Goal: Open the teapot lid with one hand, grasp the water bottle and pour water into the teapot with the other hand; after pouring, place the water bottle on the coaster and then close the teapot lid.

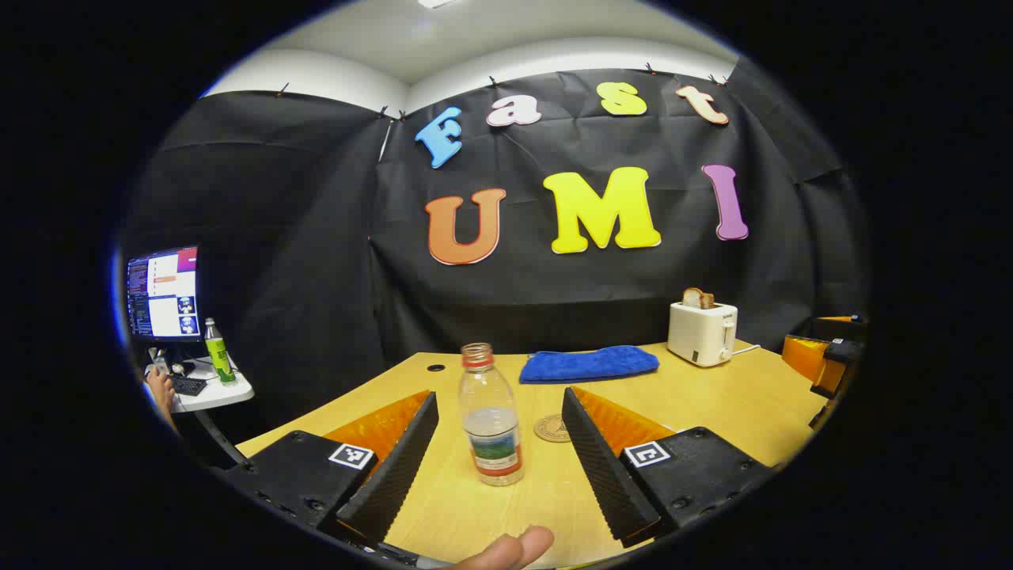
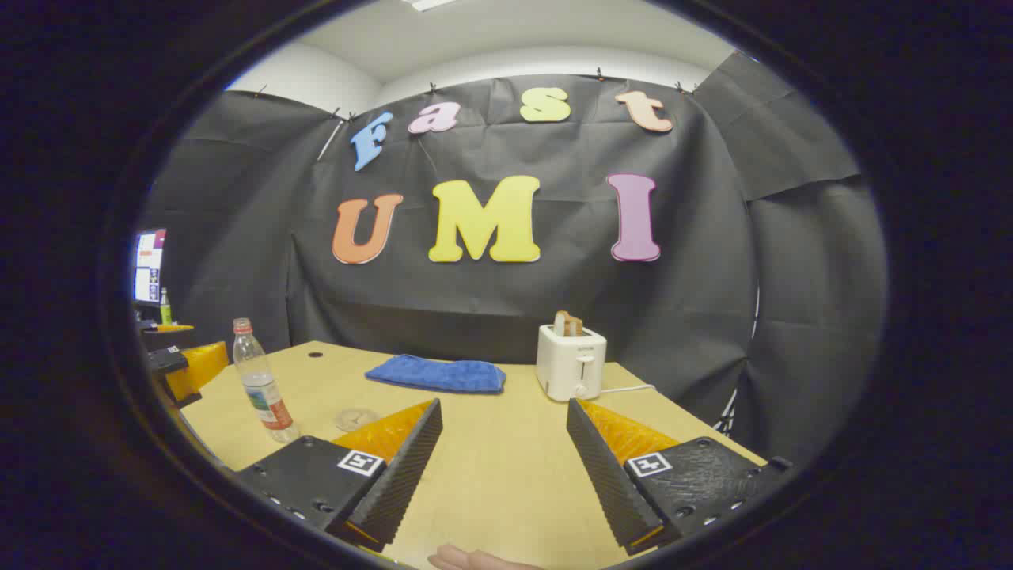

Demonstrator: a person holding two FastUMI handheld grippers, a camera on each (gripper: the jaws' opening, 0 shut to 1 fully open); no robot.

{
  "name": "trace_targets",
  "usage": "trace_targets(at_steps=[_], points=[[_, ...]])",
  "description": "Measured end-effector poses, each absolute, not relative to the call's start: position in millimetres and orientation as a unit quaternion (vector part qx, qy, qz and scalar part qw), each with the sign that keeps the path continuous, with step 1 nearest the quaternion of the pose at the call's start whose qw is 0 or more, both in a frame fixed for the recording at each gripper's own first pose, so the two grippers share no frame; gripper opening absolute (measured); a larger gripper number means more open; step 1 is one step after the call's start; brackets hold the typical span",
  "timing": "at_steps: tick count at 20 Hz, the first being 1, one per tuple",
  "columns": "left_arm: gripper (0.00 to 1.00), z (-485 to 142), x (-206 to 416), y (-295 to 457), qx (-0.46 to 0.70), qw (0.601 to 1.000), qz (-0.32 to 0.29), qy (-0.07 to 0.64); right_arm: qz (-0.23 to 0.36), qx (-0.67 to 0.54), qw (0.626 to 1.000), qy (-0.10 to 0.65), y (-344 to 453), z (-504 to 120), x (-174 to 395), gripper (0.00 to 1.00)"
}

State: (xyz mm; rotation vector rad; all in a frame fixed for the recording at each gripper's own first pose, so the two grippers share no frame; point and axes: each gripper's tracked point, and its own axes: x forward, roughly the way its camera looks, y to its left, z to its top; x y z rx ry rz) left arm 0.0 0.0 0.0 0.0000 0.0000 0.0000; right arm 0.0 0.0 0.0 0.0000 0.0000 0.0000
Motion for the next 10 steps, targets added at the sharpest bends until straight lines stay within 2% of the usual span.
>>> trace_targets(at_steps=[4,5,6,10], points=[[0.98,4.8,-2.1,28.6,-0.011,1.000,0.012,-0.004,0.010,-0.008,1.000,0.019,10.8,-13.4,0.9,0.95],[0.98,3.5,-0.4,31.3,-0.021,1.000,0.012,-0.004,0.009,-0.009,1.000,0.023,10.6,-15.2,1.5,0.98],[0.99,0.7,1.1,33.7,-0.031,0.999,0.012,0.001,0.008,-0.009,1.000,0.026,9.0,-17.3,1.9,0.95],[0.99,-5.0,1.1,43.9,-0.024,0.999,0.023,0.012,0.011,-0.002,1.000,0.029,7.5,-16.3,2.3,0.98]])
